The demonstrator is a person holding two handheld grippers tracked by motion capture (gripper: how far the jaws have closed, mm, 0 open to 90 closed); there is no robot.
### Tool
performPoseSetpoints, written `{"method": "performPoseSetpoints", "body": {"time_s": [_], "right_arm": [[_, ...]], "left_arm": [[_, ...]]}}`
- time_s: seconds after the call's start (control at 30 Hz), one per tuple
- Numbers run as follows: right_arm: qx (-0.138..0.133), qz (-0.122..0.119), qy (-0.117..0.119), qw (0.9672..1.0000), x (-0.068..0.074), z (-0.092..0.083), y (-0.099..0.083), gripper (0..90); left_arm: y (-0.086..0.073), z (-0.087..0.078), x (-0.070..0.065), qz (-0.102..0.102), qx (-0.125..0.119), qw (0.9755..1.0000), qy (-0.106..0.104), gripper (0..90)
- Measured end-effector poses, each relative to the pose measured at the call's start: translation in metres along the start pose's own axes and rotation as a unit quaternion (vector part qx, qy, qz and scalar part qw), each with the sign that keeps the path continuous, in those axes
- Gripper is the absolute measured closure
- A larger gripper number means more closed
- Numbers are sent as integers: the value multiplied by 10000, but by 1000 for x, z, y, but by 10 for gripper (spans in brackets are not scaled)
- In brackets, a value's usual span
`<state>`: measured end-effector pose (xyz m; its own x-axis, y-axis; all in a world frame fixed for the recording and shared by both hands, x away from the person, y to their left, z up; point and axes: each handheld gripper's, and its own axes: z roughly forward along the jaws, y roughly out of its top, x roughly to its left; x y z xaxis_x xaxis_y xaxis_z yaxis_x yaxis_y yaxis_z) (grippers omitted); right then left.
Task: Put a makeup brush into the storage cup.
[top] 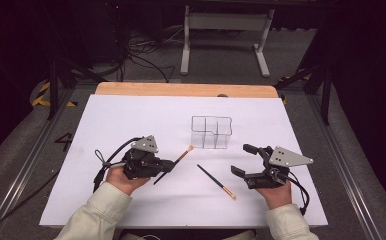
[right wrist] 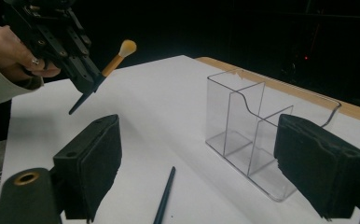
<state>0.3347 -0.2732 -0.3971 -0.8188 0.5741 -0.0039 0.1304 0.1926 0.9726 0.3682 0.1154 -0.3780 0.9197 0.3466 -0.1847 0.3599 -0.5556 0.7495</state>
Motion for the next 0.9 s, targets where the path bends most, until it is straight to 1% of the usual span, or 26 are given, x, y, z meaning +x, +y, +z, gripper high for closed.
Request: {"method": "performPoseSetpoints", "body": {"time_s": [0.07,0.13,0.17,0.2,0.27,0.33,0.43,0.47,0.53,0.57,0.6,0.67,0.7,0.8,0.83,0.87,0.9], "right_arm": [[-47,8,73,10000,2,1,2,157],[-66,25,141,9999,3,2,4,157],[-66,25,141,9999,3,2,4,157],[-79,38,165,9998,3,3,5,156],[-122,100,223,9996,4,4,6,147],[-155,136,266,9994,4,5,7,143],[-134,132,339,9992,6,8,9,143],[-119,130,355,9992,6,9,10,143],[-105,169,416,9989,7,10,11,143],[-102,175,437,9988,8,10,11,144],[-98,191,481,9986,8,11,12,148],[-104,221,545,9982,9,12,13,156],[-108,238,581,9980,9,13,14,161],[-103,231,688,9973,11,17,16,179],[-95,234,715,9971,12,18,17,184],[-92,235,759,9968,13,20,18,189],[-80,234,784,9966,13,21,18,193]], "left_arm": [[-3,0,0,108,-276,9995,-65,828],[-4,0,1,177,-468,9987,-130,827],[-4,0,1,177,-468,9987,-130,827],[-6,1,1,217,-620,9976,-212,827],[-7,2,3,170,-721,9969,-281,827],[-9,3,4,142,-870,9955,-357,827],[-10,5,7,143,-1011,9938,-439,827],[-10,6,7,165,-1082,9930,-438,827],[-11,7,7,258,-1270,9906,-438,827],[-13,8,6,367,-1441,9880,-419,827],[-14,8,6,430,-1536,9863,-410,827],[-14,10,7,450,-1586,9855,-392,827],[-15,11,7,446,-1632,9847,-424,827],[-16,13,8,436,-1671,9841,-422,827],[-17,14,8,429,-1727,9830,-441,827],[-17,15,8,416,-1734,9829,-452,827],[-17,17,9,459,-1767,9821,-463,826]]}}
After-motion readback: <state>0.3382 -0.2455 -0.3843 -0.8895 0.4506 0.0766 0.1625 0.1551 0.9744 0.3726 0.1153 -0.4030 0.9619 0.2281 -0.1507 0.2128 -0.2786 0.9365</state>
